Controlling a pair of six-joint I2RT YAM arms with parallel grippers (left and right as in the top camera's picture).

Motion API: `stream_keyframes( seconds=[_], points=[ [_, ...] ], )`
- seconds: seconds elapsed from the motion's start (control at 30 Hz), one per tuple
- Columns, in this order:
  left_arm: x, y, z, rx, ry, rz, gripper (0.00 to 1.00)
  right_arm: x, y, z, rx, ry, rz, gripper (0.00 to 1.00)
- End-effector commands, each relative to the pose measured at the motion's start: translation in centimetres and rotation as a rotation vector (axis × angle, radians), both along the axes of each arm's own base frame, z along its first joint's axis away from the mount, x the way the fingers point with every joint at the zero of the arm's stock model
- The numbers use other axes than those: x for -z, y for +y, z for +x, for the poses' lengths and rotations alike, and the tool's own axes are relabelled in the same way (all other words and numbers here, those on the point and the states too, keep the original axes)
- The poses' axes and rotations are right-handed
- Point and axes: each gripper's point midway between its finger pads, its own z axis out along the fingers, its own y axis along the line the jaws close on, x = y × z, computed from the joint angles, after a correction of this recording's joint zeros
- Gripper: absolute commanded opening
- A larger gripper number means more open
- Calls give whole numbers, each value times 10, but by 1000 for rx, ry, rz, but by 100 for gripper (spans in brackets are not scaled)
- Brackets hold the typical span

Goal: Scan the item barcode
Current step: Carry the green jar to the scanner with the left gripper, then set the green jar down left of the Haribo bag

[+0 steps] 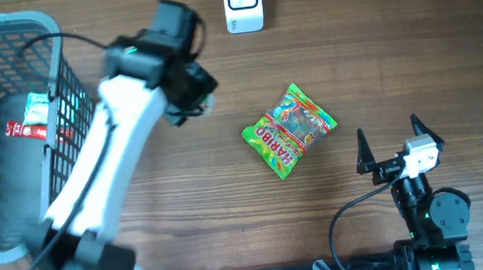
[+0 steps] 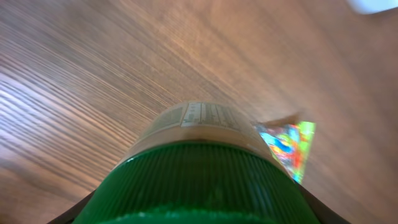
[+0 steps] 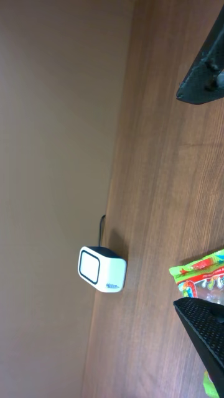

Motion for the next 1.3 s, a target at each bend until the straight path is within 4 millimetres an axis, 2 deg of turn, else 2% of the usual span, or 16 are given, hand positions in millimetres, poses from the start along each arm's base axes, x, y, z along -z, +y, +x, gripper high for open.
stream_keyframes(
  seconds=[0.0,0.17,0.3,0.47,0.57,0.63,0.67,0.7,0.83,0.93,0.97,1.0,1.03,1.1,1.13,1.27],
  points=[
    [57,-15,5,-71,118,67,54,-1,0,0,3,-6,14,100],
    [117,-43,25,-96,117,130,54,-1,0,0,3,-6,14,99],
    [137,-45,26,-20,58,305,59,-1,0,0,3,-6,14,100],
    [165,-39,18,-4,59,329,60,-1,0,0,3,-6,14,100],
    [169,-32,15,-11,77,339,60,-1,0,0,3,-5,14,100],
    [169,-32,15,-4,77,340,68,-1,0,0,3,-5,14,100],
    [165,-32,14,30,79,341,82,-1,0,0,3,-5,14,100],
    [155,-30,11,37,83,346,100,-1,0,0,3,-5,14,100],
    [87,-35,16,119,-24,288,100,-1,0,0,3,-5,14,100],
    [-6,-42,26,212,-237,178,100,-1,0,0,3,-5,14,100],
    [-52,-35,30,242,-352,152,100,-1,0,0,3,-5,14,100],
    [-81,-25,31,237,-422,143,100,-1,0,0,3,-5,14,100],
    [-107,-9,30,206,-486,143,100,-1,0,0,3,-5,14,99],
    [-155,52,23,47,-606,194,100,-1,0,0,3,-5,14,100],
    [-169,83,16,-30,-629,214,100,-1,0,0,3,-5,14,100],
    [-185,212,-25,-463,-604,271,100,-1,0,0,3,-5,14,100]
  ],
)
